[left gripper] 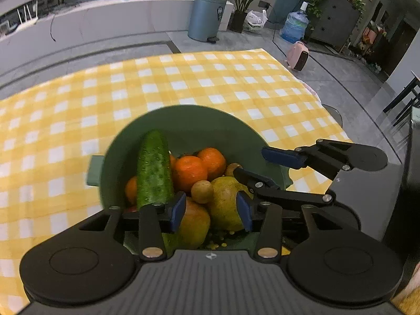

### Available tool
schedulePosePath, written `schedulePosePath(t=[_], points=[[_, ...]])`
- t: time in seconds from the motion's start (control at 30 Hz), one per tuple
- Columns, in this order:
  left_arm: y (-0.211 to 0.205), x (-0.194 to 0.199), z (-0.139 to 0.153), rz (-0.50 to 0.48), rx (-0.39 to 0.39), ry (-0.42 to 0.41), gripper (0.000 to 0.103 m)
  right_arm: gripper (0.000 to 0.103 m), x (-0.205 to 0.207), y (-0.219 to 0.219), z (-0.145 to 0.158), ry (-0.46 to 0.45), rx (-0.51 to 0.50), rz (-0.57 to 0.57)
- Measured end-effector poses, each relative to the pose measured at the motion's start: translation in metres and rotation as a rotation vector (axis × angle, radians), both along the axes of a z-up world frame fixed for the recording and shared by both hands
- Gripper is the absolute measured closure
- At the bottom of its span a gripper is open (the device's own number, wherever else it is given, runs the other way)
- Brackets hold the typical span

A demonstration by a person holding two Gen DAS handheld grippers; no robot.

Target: Organize fruits

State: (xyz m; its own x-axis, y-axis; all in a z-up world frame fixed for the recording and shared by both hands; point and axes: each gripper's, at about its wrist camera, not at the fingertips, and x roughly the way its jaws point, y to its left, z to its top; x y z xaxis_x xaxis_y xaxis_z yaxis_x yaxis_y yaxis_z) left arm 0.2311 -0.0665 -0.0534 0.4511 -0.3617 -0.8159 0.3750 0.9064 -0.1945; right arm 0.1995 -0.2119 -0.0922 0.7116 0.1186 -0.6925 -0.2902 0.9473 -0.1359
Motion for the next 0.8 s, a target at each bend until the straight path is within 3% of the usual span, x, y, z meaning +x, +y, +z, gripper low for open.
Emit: schedulePosePath(t=[0.17, 0.3, 0.5, 0.67, 0.8], points=[[0.014, -0.015, 0.025, 0.026, -0.021, -0.052, 0.037, 0.052, -0.009, 0.000, 0.020, -0.013, 0.019, -0.001], [0.025, -0.032, 0.050, 0.050, -0.027, -0.128, 0.037, 0.043, -0.026, 0.002, 0.049, -0.058, 0.048, 0.001], [0.036, -0.072, 0.088, 0.073, 0.014, -0.302, 0.027, 0.028, -0.067, 0.005, 0.101, -0.178, 0.106, 0.002], [0.048, -0.108, 0.113, 0.153, 0.033, -0.466, 0.018, 0.016, -0.108, 0.006, 0.137, -0.273, 0.167, -0.008], [0.054, -0.128, 0.119, 0.199, 0.067, -0.517, 0.018, 0.005, -0.139, 0.010, 0.151, -0.331, 0.192, -0.034]])
